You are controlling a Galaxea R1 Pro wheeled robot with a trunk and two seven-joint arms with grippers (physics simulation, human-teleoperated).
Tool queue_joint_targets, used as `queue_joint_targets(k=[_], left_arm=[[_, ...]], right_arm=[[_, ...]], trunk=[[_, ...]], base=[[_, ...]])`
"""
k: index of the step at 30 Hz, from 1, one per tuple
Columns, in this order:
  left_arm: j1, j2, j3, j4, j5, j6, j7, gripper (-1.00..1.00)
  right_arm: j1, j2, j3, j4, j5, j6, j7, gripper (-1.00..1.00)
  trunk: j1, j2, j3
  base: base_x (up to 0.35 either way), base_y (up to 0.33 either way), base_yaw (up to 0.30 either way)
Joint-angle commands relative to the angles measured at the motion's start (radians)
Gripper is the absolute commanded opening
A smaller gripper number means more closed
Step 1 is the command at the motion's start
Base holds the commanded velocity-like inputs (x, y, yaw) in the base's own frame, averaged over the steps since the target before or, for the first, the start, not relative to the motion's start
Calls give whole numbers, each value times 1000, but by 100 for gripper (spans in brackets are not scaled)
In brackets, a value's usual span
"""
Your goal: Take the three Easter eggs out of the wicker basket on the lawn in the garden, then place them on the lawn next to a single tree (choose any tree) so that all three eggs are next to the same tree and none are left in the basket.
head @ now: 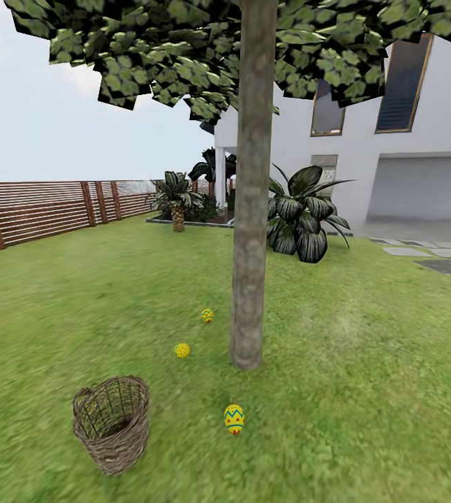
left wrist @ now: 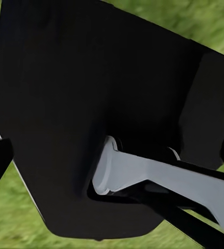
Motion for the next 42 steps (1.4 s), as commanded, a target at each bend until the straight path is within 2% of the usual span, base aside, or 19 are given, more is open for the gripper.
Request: queue_joint_targets(k=[1, 16, 42], left_arm=[[4, 1, 9, 1, -10, -6, -2, 100], [11, 9, 8, -23, -4, -9, -4, 100], [11, 10, 4, -25, -9, -5, -5, 100]], right_arm=[[0, 2, 3, 3, 8, -2, -5, 100], [3, 2, 0, 0, 10, 0, -9, 100], [3, -1, 4, -2, 13, 0, -9, 100]], trunk=[[0, 0, 0], [0, 0, 0], [0, 0, 0]], base=[[0, 0, 0], [0, 0, 0], [0, 0, 0]])
